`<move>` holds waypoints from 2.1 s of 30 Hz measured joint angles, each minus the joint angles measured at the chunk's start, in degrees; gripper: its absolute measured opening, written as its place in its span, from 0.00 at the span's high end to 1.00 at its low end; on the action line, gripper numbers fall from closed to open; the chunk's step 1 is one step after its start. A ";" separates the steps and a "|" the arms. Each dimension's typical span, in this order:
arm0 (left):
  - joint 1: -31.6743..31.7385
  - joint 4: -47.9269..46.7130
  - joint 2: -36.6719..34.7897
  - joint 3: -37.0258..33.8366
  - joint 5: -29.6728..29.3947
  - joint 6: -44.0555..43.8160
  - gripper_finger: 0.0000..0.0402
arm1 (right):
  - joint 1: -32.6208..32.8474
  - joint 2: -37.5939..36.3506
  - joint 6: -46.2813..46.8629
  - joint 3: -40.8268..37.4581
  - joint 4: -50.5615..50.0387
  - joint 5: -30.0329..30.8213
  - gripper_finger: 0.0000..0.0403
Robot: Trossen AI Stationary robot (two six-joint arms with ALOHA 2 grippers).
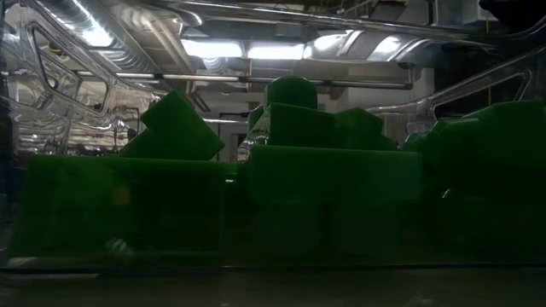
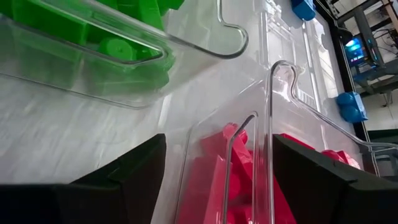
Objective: Sort blocks
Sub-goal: Put the blue game piece into the bottom left transparent bin
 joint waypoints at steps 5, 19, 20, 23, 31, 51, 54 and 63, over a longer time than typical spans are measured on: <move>1.45 -0.31 0.00 -1.44 1.88 -1.13 0.83 | 0.00 0.00 -0.01 0.00 0.04 0.04 0.30; 8.26 1.95 -5.13 -1.46 18.89 5.78 0.48 | 0.01 0.00 -0.22 0.00 0.01 0.12 0.30; 8.46 1.79 -6.23 -1.46 19.84 5.79 0.48 | 0.00 0.00 -0.22 0.00 0.00 0.13 0.30; 8.70 -0.95 -8.59 -1.42 19.91 4.18 0.47 | 0.00 0.00 -0.24 0.00 0.02 0.13 0.30; 8.78 1.57 -9.03 -1.44 16.51 6.97 0.47 | 0.00 0.00 -0.24 0.00 0.30 -0.31 0.30; 10.35 0.06 -13.75 -1.42 12.25 7.99 0.50 | 0.00 0.00 -0.37 0.00 0.94 -1.84 0.30; 12.42 -3.50 -13.77 -1.42 4.12 10.80 0.50 | 0.00 0.00 -0.40 0.00 0.93 -1.84 0.30; 22.17 -9.35 -13.44 -6.97 -17.64 29.99 0.50 | 0.02 0.00 -0.44 0.00 0.88 -0.90 0.30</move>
